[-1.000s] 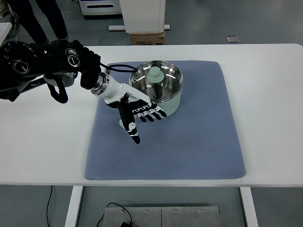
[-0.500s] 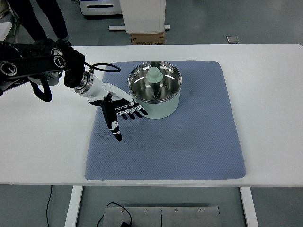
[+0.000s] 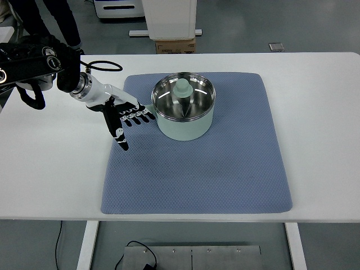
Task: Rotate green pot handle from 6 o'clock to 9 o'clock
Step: 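Sweep the left hand farther, turning the handle to point toward the left arm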
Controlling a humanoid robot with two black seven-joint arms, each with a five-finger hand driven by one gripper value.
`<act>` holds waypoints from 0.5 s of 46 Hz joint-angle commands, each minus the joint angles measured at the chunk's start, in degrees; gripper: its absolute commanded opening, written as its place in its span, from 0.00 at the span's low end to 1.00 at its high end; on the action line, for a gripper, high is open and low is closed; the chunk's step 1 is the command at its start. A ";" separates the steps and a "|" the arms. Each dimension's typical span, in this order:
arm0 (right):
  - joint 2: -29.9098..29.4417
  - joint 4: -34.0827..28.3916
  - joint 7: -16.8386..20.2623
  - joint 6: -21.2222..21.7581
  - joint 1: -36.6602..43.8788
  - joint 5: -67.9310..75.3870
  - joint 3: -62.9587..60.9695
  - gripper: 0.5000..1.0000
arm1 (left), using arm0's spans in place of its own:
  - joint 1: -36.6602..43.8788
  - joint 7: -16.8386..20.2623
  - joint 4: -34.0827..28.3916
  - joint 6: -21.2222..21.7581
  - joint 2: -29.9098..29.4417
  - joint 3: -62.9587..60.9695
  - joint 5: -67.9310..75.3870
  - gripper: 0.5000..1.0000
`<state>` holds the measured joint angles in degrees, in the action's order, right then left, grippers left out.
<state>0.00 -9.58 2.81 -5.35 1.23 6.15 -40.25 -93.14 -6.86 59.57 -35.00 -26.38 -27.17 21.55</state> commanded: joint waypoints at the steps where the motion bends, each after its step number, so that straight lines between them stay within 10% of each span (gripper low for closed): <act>1: 0.00 0.00 0.00 -0.01 0.00 0.00 0.00 1.00 | 0.06 0.09 -0.50 0.00 -0.16 0.01 -0.02 1.00; 23: 0.00 0.00 0.00 -0.01 0.00 0.00 0.00 1.00 | -0.38 0.09 -3.40 0.00 -1.92 0.10 -0.02 1.00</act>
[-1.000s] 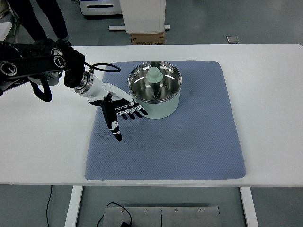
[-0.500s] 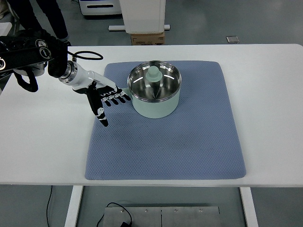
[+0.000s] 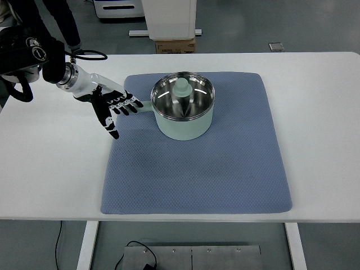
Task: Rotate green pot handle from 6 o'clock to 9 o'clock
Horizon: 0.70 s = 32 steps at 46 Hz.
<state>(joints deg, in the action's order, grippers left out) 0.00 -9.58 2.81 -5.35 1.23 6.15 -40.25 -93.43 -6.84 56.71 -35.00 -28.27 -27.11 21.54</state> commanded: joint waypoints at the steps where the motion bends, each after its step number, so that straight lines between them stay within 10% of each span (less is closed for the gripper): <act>1: 0.00 0.00 0.00 -0.01 0.00 0.00 0.00 1.00 | -0.09 0.07 -0.64 0.00 -0.03 0.04 -0.01 1.00; 32: 0.00 0.00 0.00 -0.01 0.00 0.00 0.00 1.00 | 0.17 0.78 -11.44 0.00 0.40 6.36 -6.68 1.00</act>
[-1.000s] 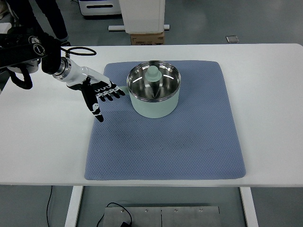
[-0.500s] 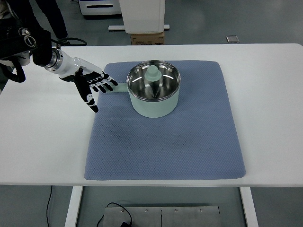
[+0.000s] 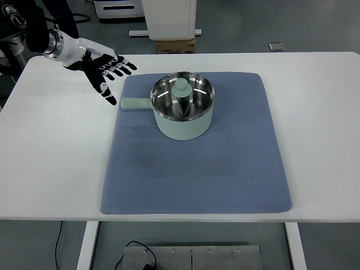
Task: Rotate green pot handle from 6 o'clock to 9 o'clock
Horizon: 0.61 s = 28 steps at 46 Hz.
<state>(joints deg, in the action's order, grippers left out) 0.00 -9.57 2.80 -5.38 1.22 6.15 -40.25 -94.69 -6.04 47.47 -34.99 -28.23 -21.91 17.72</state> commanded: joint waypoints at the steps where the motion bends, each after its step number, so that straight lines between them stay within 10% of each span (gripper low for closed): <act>1: 0.00 -0.01 0.01 0.02 0.01 0.00 0.00 1.00 | 1.44 -0.03 -2.20 -0.01 0.36 1.17 -2.87 1.00; 28: 0.00 -0.01 0.01 0.02 0.01 0.00 0.00 1.00 | 18.30 -0.38 -28.66 -0.01 5.46 26.56 -33.98 1.00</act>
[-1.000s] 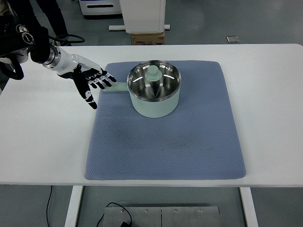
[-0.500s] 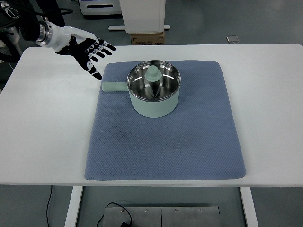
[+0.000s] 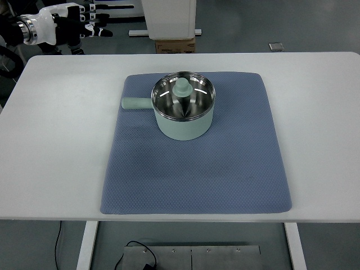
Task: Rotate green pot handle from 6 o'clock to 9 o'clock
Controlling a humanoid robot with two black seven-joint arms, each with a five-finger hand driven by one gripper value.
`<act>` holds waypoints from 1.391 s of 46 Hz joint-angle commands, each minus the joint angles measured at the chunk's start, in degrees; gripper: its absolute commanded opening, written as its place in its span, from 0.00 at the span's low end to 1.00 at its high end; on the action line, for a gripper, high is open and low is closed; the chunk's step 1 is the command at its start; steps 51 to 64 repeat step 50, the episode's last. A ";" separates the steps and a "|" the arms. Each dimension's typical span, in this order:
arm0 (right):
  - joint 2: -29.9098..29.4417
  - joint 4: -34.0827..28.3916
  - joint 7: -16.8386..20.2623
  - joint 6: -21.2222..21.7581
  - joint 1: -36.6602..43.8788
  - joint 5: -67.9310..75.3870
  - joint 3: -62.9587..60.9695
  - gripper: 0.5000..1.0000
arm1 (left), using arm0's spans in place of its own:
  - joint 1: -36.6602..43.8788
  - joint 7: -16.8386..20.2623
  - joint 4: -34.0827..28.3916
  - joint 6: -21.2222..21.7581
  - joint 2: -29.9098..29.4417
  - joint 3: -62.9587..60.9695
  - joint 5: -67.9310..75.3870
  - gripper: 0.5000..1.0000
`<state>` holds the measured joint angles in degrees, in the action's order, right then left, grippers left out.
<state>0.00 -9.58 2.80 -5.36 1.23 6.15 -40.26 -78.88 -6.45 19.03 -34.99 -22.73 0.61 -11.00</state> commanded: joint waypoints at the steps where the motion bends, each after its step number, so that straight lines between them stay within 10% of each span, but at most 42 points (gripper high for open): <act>1: 0.00 0.00 0.01 0.00 0.00 0.00 0.00 1.00 | 3.46 0.12 -0.23 -0.01 -0.03 5.70 -5.61 1.00; 25: 0.00 0.00 0.01 0.00 0.00 0.00 0.00 1.00 | 22.27 1.35 -0.31 3.70 2.43 40.16 -6.67 1.00; 64: 0.00 -0.35 0.45 0.09 -0.87 0.26 -0.26 1.00 | 28.87 6.01 -0.31 5.02 3.57 42.01 -8.78 1.00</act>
